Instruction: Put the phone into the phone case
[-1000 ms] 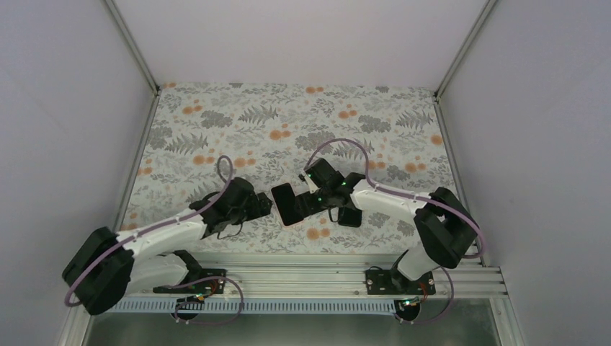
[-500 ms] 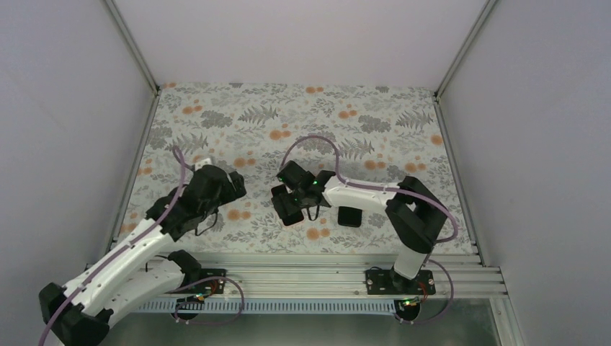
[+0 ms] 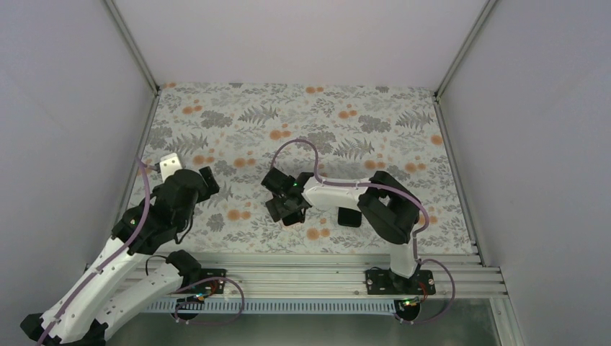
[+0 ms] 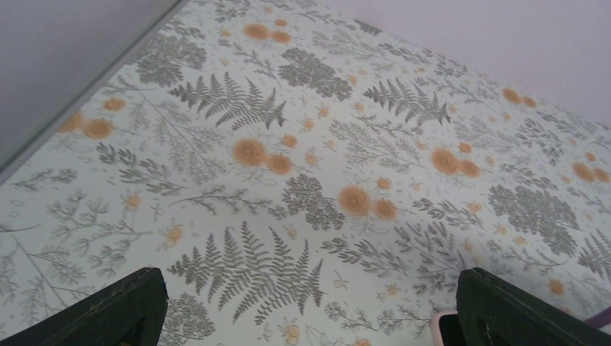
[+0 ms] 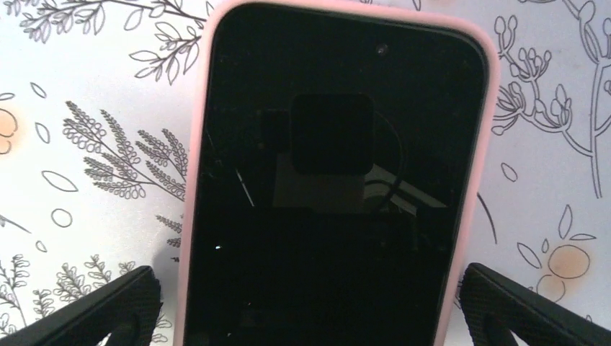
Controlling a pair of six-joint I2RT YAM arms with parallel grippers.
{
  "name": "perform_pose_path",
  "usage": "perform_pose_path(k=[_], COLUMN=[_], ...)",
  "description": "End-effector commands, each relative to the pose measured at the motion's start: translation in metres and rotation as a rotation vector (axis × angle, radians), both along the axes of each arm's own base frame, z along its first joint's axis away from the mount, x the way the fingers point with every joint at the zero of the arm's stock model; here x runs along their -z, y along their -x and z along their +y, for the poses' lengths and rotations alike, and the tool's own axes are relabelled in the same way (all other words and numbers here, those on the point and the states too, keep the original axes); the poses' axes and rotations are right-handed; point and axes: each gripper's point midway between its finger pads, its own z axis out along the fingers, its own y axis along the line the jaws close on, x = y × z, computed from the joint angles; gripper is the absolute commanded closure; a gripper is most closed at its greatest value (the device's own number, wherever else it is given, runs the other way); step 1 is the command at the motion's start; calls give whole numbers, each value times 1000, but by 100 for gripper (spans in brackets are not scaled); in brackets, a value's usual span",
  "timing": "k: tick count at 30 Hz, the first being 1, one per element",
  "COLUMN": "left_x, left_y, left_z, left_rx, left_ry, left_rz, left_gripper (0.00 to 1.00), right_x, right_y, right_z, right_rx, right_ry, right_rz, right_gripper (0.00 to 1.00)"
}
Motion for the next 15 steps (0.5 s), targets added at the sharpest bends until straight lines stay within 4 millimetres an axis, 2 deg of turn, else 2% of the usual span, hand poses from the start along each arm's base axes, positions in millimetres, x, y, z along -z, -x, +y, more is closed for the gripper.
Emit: perform_pose_path(k=[1,5,7,12,15], left_x=[2,7,9,11,13], left_y=[2,3,2,3,2], left_z=[15,18,19,21,22], left_rx=[-36,-48,-53,-73,-77], left_ry=[-83,-88,-95,-104,-110], left_rz=[-25,-26,-20,-9,-1], left_gripper=[0,0,0,0,0], right_x=[6,11,12,12,10], right_y=[0,1,2,0,-1], right_z=[-7,-21,-28,-57,-72], right_rx=[41,81,102,191,234], right_ry=[75,116,125,148,147], right_rz=[-24,-21,-16,-8,-5], right_gripper=[1,1,4,21,28])
